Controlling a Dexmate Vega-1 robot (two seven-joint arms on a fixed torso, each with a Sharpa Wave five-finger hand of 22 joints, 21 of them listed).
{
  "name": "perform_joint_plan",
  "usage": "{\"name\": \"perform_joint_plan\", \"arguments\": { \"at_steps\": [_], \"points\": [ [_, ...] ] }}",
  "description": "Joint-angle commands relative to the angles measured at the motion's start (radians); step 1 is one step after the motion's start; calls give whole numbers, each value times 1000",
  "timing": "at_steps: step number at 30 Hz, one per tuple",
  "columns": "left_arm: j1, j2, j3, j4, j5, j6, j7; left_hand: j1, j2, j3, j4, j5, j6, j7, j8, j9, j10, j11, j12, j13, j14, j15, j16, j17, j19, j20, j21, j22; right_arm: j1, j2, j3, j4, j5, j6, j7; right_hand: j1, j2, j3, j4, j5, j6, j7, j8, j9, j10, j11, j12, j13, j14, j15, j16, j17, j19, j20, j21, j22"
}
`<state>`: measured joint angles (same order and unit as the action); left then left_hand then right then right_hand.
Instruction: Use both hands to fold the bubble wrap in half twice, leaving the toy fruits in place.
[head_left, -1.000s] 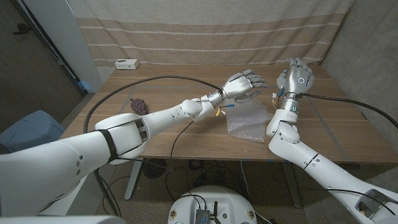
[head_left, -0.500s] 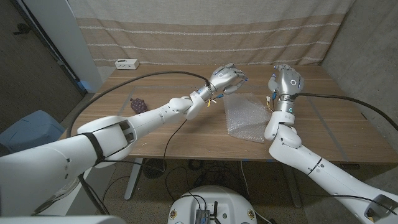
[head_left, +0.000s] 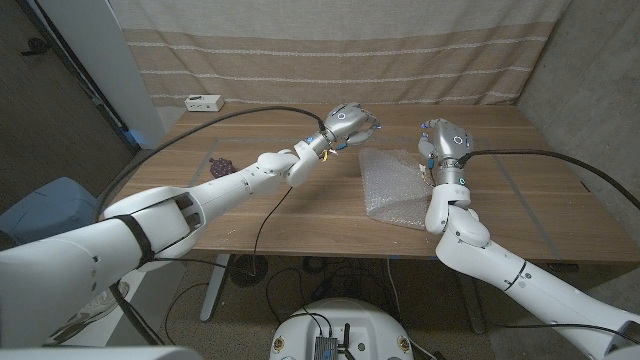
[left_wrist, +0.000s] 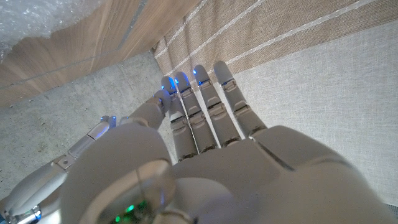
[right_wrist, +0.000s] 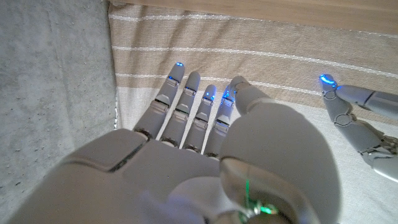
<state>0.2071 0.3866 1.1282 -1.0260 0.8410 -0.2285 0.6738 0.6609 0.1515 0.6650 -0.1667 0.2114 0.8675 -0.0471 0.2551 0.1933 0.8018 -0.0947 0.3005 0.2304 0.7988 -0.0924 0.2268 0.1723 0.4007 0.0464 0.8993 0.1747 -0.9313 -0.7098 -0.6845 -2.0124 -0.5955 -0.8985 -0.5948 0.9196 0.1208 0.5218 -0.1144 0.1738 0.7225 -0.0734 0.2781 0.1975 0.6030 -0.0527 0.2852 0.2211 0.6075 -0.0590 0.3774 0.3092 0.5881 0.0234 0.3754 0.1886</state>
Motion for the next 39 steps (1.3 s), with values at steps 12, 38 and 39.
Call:
{"name": "perform_joint_plan", "arguments": {
  "at_steps": [12, 38, 39],
  "points": [
    [-17, 80, -20, -32, -5, -149, -163, 86, -49, -30, -24, -10, 89, -7, 13, 5, 64, -19, 17, 6, 47, -94, 40, 24, 42, -19, 14, 3, -36, -27, -64, -24, -21, 96, 131, 10, 20, 1, -29, 7, 107, 1, 35, 4, 104, 9, 38, 10, 60, -91, 32, 22, 23, -3, 21, 6],
    [-36, 63, -26, 23, -51, -244, -411, 182, -36, -27, -3, -14, 94, 10, -46, 10, 52, 0, -23, 34, 18, -74, 17, 2, 125, -54, 12, -6, -72, -42, -64, -27, -24, 306, 209, 32, 33, -9, -43, 6, 191, 9, 59, 5, 197, 11, 78, 28, 150, -109, 96, 80, 51, -14, 46, 9],
    [-39, 58, -23, 30, -49, -248, -409, 174, -37, -29, 2, -16, 94, 11, -47, 10, 53, -1, -24, 32, 20, -74, 15, 2, 126, -54, 11, -6, -75, -42, -63, -28, -22, 312, 213, 32, 32, -9, -44, 6, 192, 9, 59, 5, 197, 11, 78, 28, 152, -107, 97, 81, 52, -14, 47, 9]
  ]
}}
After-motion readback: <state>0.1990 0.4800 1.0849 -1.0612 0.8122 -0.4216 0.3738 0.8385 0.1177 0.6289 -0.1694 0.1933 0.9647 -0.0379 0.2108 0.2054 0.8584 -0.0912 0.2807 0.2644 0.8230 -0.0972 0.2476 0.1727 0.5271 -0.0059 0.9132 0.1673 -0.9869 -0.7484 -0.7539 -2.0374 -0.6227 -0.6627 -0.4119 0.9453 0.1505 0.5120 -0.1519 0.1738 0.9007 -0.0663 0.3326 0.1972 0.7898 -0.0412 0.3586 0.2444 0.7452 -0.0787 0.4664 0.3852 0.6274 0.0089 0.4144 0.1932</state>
